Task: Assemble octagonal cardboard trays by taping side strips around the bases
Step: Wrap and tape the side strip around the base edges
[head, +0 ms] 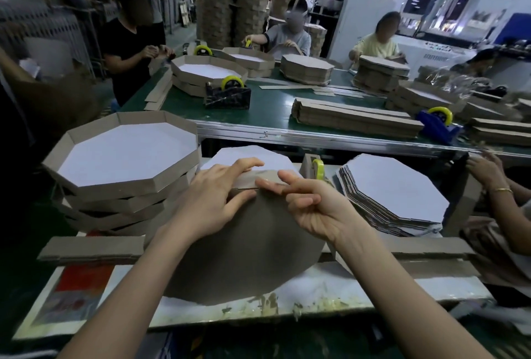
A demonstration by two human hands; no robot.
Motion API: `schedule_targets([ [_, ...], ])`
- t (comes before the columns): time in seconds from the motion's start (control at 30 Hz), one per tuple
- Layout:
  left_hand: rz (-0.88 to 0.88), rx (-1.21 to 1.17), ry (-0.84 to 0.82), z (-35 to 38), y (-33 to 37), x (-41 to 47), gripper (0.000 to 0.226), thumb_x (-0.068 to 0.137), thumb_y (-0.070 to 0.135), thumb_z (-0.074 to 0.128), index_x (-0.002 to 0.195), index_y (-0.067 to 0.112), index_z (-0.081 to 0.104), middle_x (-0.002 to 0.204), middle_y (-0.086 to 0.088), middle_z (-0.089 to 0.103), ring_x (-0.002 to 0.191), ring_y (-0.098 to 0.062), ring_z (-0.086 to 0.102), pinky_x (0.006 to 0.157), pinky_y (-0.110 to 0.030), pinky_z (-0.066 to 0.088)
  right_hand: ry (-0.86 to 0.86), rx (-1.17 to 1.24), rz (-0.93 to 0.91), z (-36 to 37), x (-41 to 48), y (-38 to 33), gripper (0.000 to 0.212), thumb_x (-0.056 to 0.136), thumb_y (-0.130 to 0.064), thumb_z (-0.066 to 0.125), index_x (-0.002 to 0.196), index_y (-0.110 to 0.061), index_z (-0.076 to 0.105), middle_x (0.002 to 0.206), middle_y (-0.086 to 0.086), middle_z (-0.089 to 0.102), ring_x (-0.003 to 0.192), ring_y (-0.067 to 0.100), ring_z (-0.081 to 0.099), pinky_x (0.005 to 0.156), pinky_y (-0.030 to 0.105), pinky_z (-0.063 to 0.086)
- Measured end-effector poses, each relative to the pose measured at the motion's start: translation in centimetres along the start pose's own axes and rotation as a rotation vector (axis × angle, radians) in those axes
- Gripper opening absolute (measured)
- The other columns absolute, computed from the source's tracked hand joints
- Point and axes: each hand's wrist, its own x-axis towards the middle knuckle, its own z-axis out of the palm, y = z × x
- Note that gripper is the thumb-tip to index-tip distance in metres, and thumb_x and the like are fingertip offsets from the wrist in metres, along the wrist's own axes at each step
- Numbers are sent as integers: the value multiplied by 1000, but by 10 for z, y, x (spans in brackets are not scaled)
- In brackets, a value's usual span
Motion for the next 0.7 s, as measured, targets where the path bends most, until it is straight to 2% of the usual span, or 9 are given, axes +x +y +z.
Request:
schedule_targets([
  [0.1, 6, 15, -3, 0, 0, 1, 44, 93, 41, 58, 131, 51, 39, 122, 8, 62, 106, -9, 42, 83, -31, 30, -6, 106, 31, -4, -3, 2, 27, 97, 10, 28, 102, -2, 52, 117, 33, 62, 27, 2, 32, 29, 11, 32],
  [0.2, 29, 32, -4, 0, 0, 2, 38, 95, 43, 53, 131, 50, 45, 125, 11, 62, 110, -9, 44, 87, -31, 31, 8, 145, 43, -7, -6, 5, 27, 89, 13, 33, 102, -1, 52, 116, 34, 62, 27, 2, 32, 29, 10, 32],
  [0.33, 50, 103, -76, -2, -1, 4, 38, 93, 46, 40, 127, 45, 57, 133, 11, 58, 121, -17, 51, 94, -34, 33, 24, 158, 60, -11, -6, 8, 30, 86, 14, 35, 105, -2, 51, 113, 35, 64, 26, 2, 31, 29, 10, 31],
  [0.43, 53, 154, -87, 0, -3, 6, 36, 99, 44, 40, 131, 43, 56, 137, 8, 55, 124, -19, 49, 96, -35, 33, 36, 100, 84, -16, -4, 11, 38, 78, 12, 41, 113, -2, 51, 116, 29, 66, 28, 2, 30, 30, 9, 30],
  [0.53, 35, 177, -102, 2, -6, 8, 37, 100, 40, 45, 136, 41, 52, 141, 10, 51, 127, -17, 45, 98, -34, 31, 37, 9, 123, -19, 0, 13, 20, 77, 8, 43, 89, -6, 50, 119, 19, 69, 27, 3, 28, 26, 13, 29],
  [0.6, 32, 174, -98, 1, -5, 9, 37, 100, 40, 44, 136, 40, 53, 140, 10, 52, 126, -18, 47, 97, -34, 32, 53, -66, 148, -19, 4, 11, 17, 75, 6, 42, 76, -11, 47, 104, 14, 74, 26, 2, 26, 25, 13, 27],
  [0.67, 37, 174, -103, 1, -4, 8, 40, 98, 44, 39, 135, 40, 54, 138, 10, 53, 123, -19, 48, 95, -34, 33, 91, -162, 166, -19, 10, 6, 21, 80, 5, 37, 71, -13, 45, 85, 6, 70, 25, 2, 25, 26, 12, 25],
  [0.7, 39, 178, -106, 1, -4, 8, 41, 97, 45, 38, 134, 40, 54, 138, 10, 54, 123, -19, 49, 94, -34, 34, 109, -195, 173, -19, 12, 4, 25, 84, 4, 33, 70, -14, 44, 85, 5, 67, 25, 2, 25, 26, 11, 25],
])
